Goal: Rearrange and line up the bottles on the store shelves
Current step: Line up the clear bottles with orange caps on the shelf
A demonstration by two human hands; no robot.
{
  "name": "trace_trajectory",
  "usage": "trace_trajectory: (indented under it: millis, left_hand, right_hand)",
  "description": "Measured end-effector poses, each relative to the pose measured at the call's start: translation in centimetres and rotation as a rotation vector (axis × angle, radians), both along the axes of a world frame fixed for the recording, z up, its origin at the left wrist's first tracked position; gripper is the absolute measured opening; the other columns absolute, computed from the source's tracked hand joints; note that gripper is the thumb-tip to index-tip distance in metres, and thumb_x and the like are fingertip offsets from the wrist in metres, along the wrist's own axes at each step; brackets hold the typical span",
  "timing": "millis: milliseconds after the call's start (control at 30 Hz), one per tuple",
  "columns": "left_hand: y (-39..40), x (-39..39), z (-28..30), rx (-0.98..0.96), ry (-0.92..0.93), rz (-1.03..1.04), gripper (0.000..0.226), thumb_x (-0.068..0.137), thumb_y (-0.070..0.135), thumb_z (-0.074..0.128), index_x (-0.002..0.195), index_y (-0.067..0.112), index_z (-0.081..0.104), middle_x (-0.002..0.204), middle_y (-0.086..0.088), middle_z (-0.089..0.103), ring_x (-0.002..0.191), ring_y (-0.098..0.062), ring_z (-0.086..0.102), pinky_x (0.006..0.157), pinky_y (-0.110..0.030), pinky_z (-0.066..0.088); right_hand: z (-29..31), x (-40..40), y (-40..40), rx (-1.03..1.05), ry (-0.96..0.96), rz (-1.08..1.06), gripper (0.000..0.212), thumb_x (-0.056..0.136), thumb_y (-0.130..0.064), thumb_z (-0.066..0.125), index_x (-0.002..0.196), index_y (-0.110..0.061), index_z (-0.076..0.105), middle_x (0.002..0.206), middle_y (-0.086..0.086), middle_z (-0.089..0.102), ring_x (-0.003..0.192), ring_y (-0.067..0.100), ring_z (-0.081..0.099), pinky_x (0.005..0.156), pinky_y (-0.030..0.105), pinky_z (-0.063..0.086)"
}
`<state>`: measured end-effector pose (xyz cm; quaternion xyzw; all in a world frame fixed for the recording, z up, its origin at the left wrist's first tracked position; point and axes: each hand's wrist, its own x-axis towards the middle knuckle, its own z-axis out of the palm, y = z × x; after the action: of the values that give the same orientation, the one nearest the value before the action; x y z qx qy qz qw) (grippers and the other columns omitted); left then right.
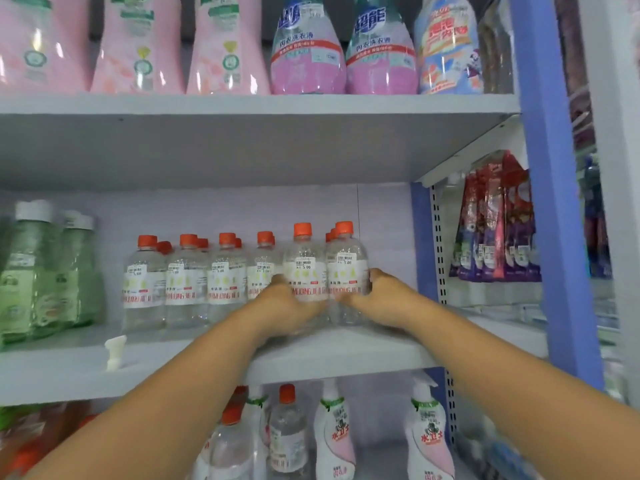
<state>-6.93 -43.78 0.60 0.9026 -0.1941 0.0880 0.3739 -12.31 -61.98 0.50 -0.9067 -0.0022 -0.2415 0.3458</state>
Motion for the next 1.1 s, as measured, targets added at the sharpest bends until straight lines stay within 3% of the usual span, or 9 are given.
trace_trajectory:
  millis: [100, 267, 400, 600, 667, 767, 933, 1033, 1100]
  left_hand:
    - [0.5, 0.2, 0.0, -0.022, -0.028, 0.006, 0.063, 0.087, 0.044, 0.076, 0.136, 0.016, 0.049, 0.125, 0.002, 0.063, 0.108, -0.02, 0.061, 0.094, -0.034, 0.051]
    - [0.4, 0.0, 0.1, -0.006, -0.046, 0.034, 0.072, 0.088, 0.042, 0.076, 0.144, 0.013, 0.041, 0.138, -0.003, 0.057, 0.114, -0.022, 0.056, 0.09, -0.03, 0.043]
    - [0.4, -0.3, -0.1, -0.071, -0.018, 0.036, 0.079, 0.089, 0.039, 0.076, 0.151, 0.013, 0.035, 0.144, -0.004, 0.054, 0.127, -0.027, 0.054, 0.098, -0.032, 0.043]
    - [0.5, -0.5, -0.2, -0.125, 0.005, 0.02, 0.084, 0.086, 0.038, 0.079, 0.154, 0.015, 0.033, 0.138, -0.003, 0.06, 0.122, -0.028, 0.061, 0.102, -0.038, 0.049]
    - [0.6, -0.6, -0.2, -0.143, 0.01, 0.017, 0.085, 0.086, 0.037, 0.079, 0.154, 0.015, 0.033, 0.14, -0.003, 0.058, 0.12, -0.026, 0.06, 0.101, -0.036, 0.048]
    - [0.7, -0.9, -0.2, -0.169, 0.025, 0.011, 0.087, 0.086, 0.036, 0.08, 0.155, 0.014, 0.032, 0.139, -0.003, 0.058, 0.116, -0.024, 0.06, 0.093, -0.031, 0.046]
    - [1.4, -2.3, -0.2, -0.192, 0.025, 0.037, 0.099, 0.082, 0.046, 0.081, 0.159, 0.016, 0.026, 0.152, -0.004, 0.049, 0.128, -0.027, 0.055, 0.108, -0.039, 0.045]
    - [2.8, -4.3, -0.6, -0.212, -0.028, 0.071, 0.095, 0.082, 0.052, 0.079, 0.157, 0.021, 0.032, 0.15, -0.003, 0.052, 0.13, -0.027, 0.055, 0.111, -0.042, 0.044]
    - [4.3, -6.9, -1.3, -0.285, -0.079, 0.054, 0.084, 0.084, 0.052, 0.077, 0.153, 0.024, 0.038, 0.14, 0.004, 0.059, 0.119, -0.018, 0.059, 0.102, -0.035, 0.047]
  right_hand:
    - [0.0, -0.4, -0.4, -0.047, 0.056, 0.036, 0.032, 0.094, -0.032, 0.069, 0.123, -0.027, 0.057, 0.118, -0.004, 0.063, 0.104, 0.014, 0.056, 0.088, 0.024, 0.041]
    - [-0.1, 1.1, -0.7, 0.005, 0.084, -0.029, 0.061, 0.087, -0.033, 0.076, 0.138, -0.019, 0.046, 0.132, -0.001, 0.062, 0.113, 0.018, 0.058, 0.097, 0.032, 0.047]
    - [-0.2, 1.1, -0.8, 0.067, 0.119, -0.015, 0.069, 0.088, -0.036, 0.075, 0.142, -0.017, 0.037, 0.133, -0.001, 0.059, 0.113, 0.018, 0.055, 0.09, 0.03, 0.043]
    - [0.0, 0.4, -0.5, 0.081, 0.046, -0.005, 0.036, 0.086, -0.029, 0.08, 0.106, -0.028, 0.05, 0.107, -0.008, 0.061, 0.098, 0.013, 0.059, 0.083, 0.026, 0.044]
    - [0.0, 0.1, -0.4, 0.085, 0.046, 0.013, 0.033, 0.087, -0.028, 0.079, 0.103, -0.029, 0.05, 0.105, -0.009, 0.06, 0.098, 0.013, 0.059, 0.085, 0.026, 0.043]
    - [0.1, -0.6, 0.0, 0.086, 0.049, 0.026, 0.033, 0.089, -0.027, 0.076, 0.108, -0.029, 0.049, 0.106, -0.008, 0.059, 0.098, 0.013, 0.057, 0.087, 0.026, 0.042]
    - [0.2, -2.7, 0.7, 0.092, 0.053, 0.049, 0.033, 0.091, -0.027, 0.074, 0.117, -0.025, 0.053, 0.113, -0.003, 0.064, 0.095, 0.013, 0.057, 0.087, 0.028, 0.044]
    - [0.4, -5.1, 1.4, 0.14, 0.015, 0.011, 0.055, 0.091, -0.029, 0.074, 0.138, -0.013, 0.049, 0.095, -0.007, 0.056, 0.079, 0.008, 0.053, 0.075, 0.027, 0.044]
    - [-0.1, -6.9, 2.2, 0.152, -0.027, 0.057, 0.048, 0.093, -0.029, 0.071, 0.137, -0.023, 0.051, 0.097, -0.01, 0.059, 0.075, 0.001, 0.052, 0.063, 0.022, 0.044]
